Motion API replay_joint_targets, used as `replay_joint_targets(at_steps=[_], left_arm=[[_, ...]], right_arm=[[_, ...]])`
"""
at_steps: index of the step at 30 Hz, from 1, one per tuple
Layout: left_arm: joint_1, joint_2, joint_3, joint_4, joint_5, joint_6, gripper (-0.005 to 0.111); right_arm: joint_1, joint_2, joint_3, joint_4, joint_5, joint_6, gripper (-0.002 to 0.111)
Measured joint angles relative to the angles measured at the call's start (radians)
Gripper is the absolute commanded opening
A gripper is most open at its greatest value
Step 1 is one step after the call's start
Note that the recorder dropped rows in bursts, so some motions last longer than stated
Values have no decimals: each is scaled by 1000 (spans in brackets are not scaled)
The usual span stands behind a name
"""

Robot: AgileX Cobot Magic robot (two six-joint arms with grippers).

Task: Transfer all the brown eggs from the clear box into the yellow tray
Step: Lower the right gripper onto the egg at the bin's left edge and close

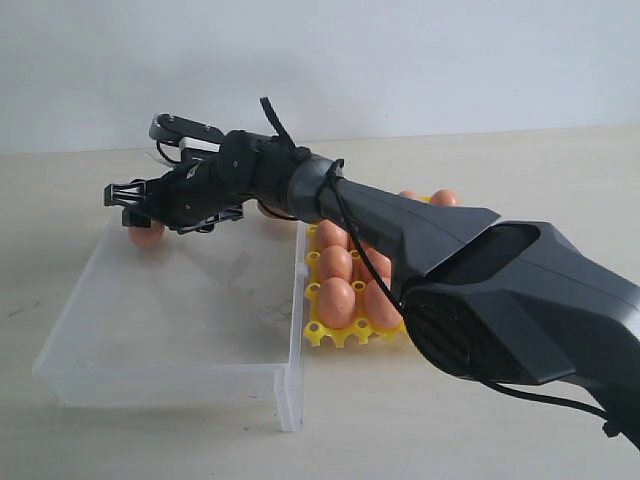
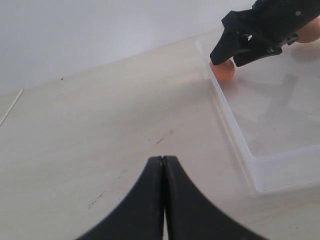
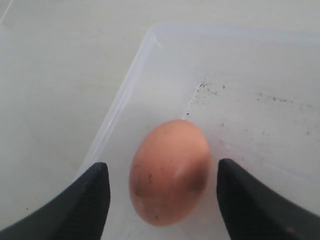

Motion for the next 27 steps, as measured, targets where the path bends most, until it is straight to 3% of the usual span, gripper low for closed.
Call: replay_joint_targets(at_steps=[14,17,22,27], left_arm=[[0,0,0,0,0,0,0],[0,0,0,0,0,0,0],[0,0,0,0,0,0,0],[0,0,0,0,0,0,0]], right_arm=[[10,11,0,10,-25,-19,56],[10,11,0,10,-27,-19,42],[10,11,0,13,-27,-21,1],[10,10,-4,15,-17,-45,0]])
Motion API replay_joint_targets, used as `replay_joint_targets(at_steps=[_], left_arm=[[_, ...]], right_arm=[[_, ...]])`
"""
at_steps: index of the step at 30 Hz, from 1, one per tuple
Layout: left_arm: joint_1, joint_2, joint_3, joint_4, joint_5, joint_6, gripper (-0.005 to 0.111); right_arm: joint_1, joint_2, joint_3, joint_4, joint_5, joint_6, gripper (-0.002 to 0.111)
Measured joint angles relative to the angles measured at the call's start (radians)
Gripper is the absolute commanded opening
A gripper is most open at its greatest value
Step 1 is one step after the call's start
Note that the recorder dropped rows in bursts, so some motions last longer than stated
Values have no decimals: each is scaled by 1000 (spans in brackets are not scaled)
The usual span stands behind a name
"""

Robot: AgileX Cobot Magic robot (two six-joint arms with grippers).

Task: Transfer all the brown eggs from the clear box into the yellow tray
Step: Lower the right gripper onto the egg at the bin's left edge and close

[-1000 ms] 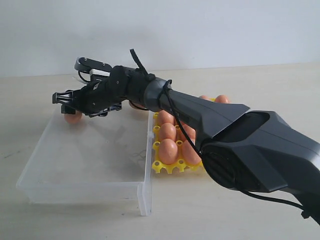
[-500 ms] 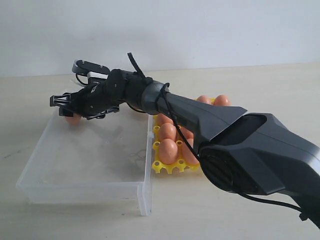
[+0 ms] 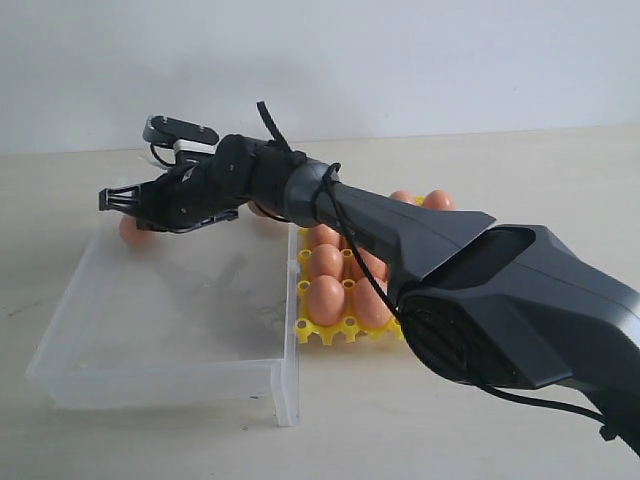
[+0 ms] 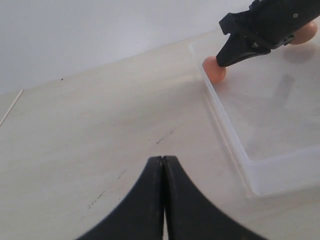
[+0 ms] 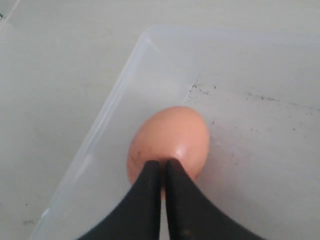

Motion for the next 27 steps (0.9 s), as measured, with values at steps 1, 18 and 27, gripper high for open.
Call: replay_joint_targets(at_steps=[1,18,27], left_arm=[[0,0,0,0,0,0,0],[0,0,0,0,0,0,0],[0,0,0,0,0,0,0]], right_arm=[[0,0,0,-11,12,0,0],[0,-25,0,-36,14,130,63],[0,-25,0,-38,-87,447,64]])
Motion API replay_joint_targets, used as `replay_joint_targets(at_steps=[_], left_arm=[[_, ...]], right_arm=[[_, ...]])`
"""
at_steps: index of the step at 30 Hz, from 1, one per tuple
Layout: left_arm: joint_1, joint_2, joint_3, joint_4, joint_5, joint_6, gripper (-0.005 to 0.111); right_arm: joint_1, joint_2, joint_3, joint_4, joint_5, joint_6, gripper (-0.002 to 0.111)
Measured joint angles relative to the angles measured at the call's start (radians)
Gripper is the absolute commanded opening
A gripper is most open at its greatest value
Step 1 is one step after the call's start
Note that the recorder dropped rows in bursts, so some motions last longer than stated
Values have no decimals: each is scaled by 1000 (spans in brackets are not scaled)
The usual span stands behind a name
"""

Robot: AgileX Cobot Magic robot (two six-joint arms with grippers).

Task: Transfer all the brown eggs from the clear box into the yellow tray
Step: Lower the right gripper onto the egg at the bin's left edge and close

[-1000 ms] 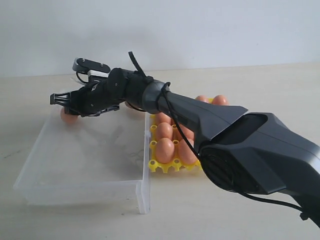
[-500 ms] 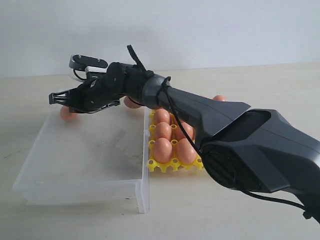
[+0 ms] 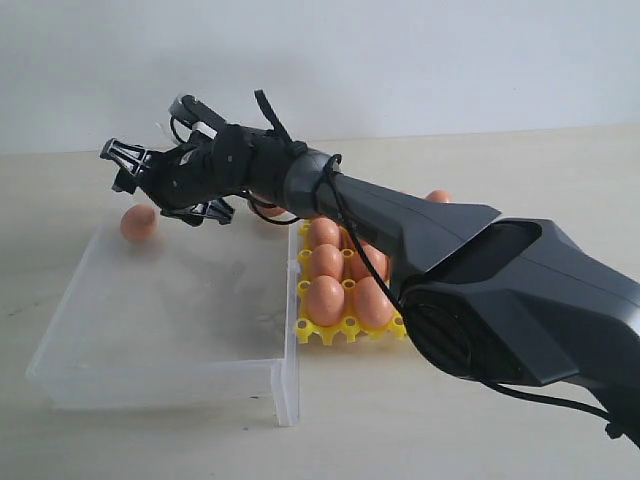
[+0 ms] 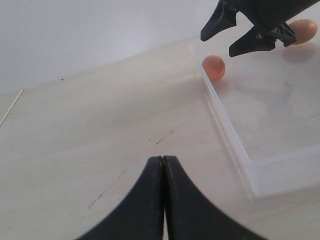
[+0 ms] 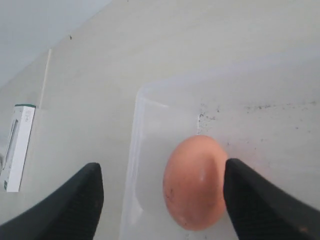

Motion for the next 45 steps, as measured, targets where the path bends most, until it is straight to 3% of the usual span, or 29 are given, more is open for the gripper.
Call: replay_joint_targets(at_steps=[39,45], left_arm=[[0,0,0,0,0,0,0],[0,0,0,0,0,0,0]], right_arm=[[22,71,0,-17,-97,36,61],[22,71,0,-19,-99,36,35]])
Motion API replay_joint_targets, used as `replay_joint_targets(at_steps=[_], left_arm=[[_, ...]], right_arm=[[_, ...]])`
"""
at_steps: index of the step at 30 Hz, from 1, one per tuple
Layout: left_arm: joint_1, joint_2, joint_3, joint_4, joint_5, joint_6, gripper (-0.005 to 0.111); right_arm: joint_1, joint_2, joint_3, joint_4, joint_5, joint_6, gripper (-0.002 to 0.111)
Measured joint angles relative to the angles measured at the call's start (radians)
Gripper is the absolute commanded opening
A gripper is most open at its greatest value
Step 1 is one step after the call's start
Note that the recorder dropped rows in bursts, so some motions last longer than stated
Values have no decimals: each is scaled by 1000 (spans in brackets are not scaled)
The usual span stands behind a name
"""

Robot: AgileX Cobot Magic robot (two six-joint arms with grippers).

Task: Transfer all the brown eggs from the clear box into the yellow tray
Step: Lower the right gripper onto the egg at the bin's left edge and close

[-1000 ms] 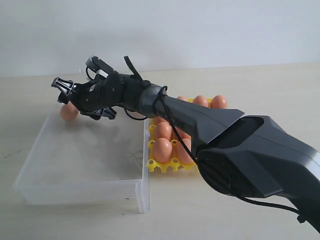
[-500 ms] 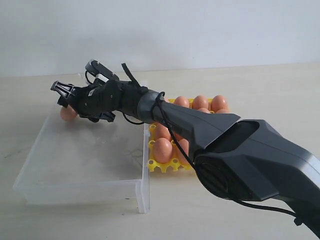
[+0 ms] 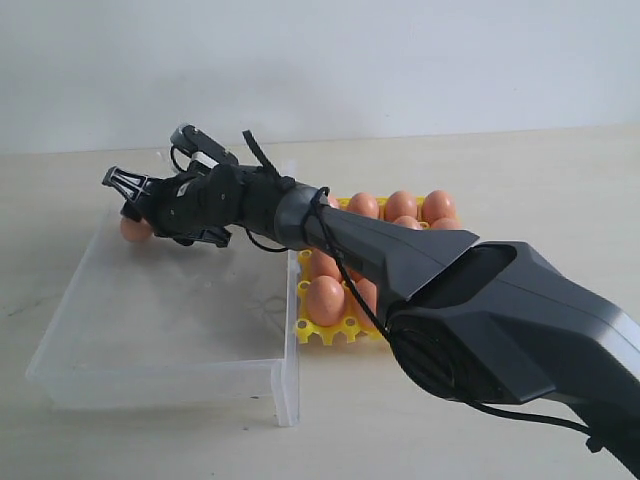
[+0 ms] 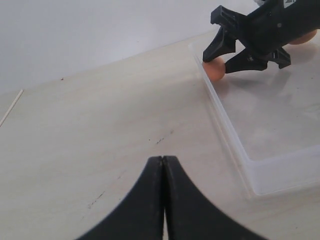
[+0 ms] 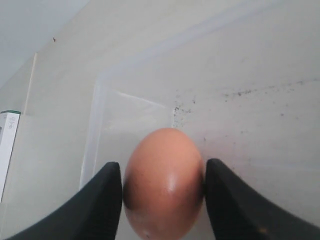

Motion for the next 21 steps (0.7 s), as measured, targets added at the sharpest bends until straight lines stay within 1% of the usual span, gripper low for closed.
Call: replay_joint_targets(at_steps=[1,3,9,15,17,21], left_arm=[[0,0,0,0,0,0,0],[0,0,0,0,0,0,0],[0,0,0,0,0,0,0],[0,0,0,0,0,0,0],[0,0,0,0,0,0,0],[0,0,0,0,0,0,0]], right_arm=[[0,0,0,-3,0,0,29],[0,0,0,-3,0,0,21],[2,0,0,-3,2,-16,0],[2,-8,0,-6,19,-53,0],[3,-19,0,-32,49,-60,0],[7,-59,0,-138,165,-76,0]])
